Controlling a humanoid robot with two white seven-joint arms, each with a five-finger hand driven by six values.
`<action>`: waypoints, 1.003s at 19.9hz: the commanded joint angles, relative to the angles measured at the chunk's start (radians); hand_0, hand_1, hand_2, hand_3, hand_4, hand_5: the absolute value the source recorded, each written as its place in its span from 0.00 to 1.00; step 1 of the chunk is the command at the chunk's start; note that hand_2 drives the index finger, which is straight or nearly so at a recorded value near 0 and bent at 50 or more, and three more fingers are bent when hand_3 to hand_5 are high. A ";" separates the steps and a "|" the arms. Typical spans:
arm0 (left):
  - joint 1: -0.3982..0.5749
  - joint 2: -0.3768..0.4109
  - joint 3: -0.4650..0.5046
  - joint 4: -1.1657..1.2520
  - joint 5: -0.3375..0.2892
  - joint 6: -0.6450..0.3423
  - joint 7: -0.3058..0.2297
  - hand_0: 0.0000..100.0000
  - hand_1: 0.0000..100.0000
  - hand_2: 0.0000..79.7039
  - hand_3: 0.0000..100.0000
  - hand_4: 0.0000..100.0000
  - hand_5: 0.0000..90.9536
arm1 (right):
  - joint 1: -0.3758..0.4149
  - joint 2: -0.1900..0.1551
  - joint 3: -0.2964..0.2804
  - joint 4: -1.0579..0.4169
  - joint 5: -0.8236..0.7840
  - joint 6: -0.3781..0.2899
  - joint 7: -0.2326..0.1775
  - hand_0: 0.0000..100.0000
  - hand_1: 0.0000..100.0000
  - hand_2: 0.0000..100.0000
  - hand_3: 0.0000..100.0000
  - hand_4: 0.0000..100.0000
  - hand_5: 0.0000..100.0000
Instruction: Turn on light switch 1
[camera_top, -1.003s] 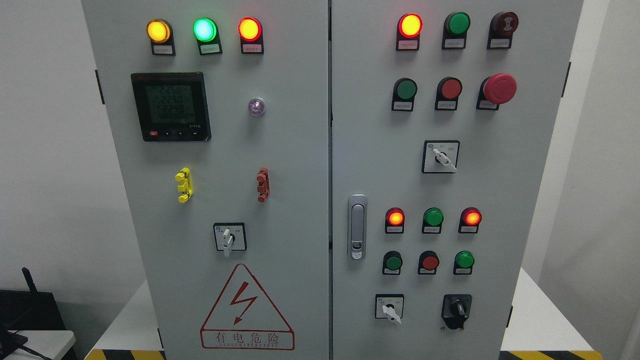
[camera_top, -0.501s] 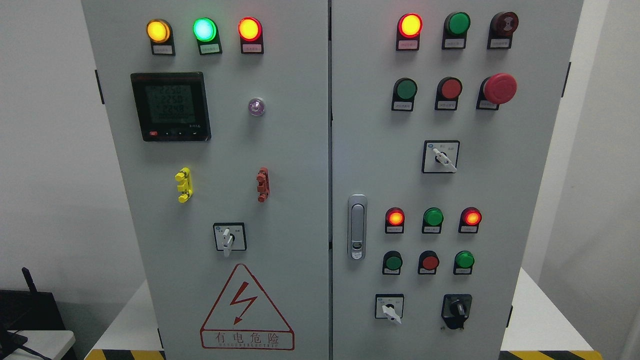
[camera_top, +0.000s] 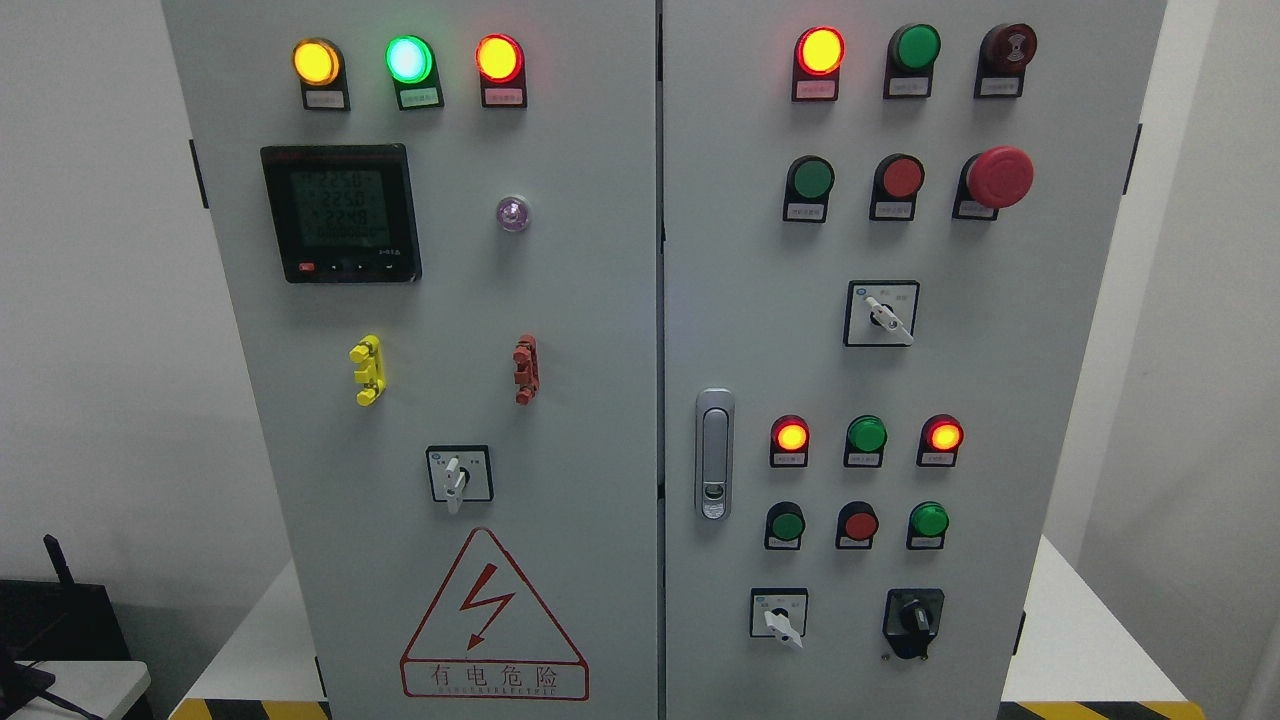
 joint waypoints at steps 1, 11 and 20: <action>-0.025 -0.006 -0.141 -0.134 0.030 -0.026 -0.002 0.22 0.04 0.43 0.53 0.60 0.59 | -0.001 0.000 0.017 0.000 -0.025 0.001 -0.001 0.12 0.39 0.00 0.00 0.00 0.00; -0.037 -0.011 -0.407 -0.196 -0.005 -0.034 0.133 0.18 0.07 0.48 0.58 0.64 0.67 | -0.001 0.000 0.017 0.000 -0.025 -0.001 -0.001 0.12 0.39 0.00 0.00 0.00 0.00; -0.100 -0.031 -0.526 -0.229 -0.114 0.035 0.274 0.17 0.08 0.55 0.67 0.71 0.79 | 0.000 0.000 0.017 0.000 -0.025 -0.001 -0.001 0.12 0.39 0.00 0.00 0.00 0.00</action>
